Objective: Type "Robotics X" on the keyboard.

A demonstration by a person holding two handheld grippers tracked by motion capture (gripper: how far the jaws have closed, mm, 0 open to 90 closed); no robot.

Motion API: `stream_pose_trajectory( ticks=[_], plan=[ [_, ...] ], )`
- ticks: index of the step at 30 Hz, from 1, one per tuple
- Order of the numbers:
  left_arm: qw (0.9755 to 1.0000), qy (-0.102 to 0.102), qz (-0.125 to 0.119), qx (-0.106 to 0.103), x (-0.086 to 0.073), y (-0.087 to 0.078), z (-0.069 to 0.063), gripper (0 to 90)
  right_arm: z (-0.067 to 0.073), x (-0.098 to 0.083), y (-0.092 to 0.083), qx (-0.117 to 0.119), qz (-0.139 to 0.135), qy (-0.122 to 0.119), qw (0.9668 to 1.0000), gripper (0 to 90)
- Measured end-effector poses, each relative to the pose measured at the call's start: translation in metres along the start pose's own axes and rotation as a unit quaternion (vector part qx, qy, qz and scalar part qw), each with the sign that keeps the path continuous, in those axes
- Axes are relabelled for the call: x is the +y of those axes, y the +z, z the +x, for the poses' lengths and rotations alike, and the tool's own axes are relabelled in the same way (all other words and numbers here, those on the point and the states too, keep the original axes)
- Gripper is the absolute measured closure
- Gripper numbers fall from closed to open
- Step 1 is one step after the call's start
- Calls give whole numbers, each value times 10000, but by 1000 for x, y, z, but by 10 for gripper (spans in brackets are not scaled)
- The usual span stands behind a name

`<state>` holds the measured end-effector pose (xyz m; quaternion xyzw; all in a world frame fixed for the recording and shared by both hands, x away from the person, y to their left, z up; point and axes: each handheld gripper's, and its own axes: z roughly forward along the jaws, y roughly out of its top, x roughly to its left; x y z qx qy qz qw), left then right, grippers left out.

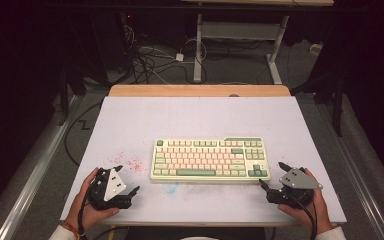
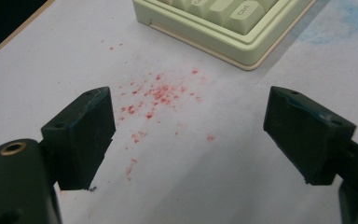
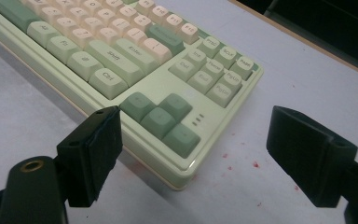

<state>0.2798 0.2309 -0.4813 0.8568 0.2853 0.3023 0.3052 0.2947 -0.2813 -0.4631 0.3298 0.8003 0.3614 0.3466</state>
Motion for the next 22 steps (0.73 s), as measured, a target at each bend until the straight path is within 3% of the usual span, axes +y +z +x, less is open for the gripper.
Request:
stream_pose_trajectory(
  ticks=[22],
  plan=[
    [9999, 7, 115, 33, 3, 9, 1, 157, 0, -3, 2, 20, 69, -79, 9999, 190]
  ],
)
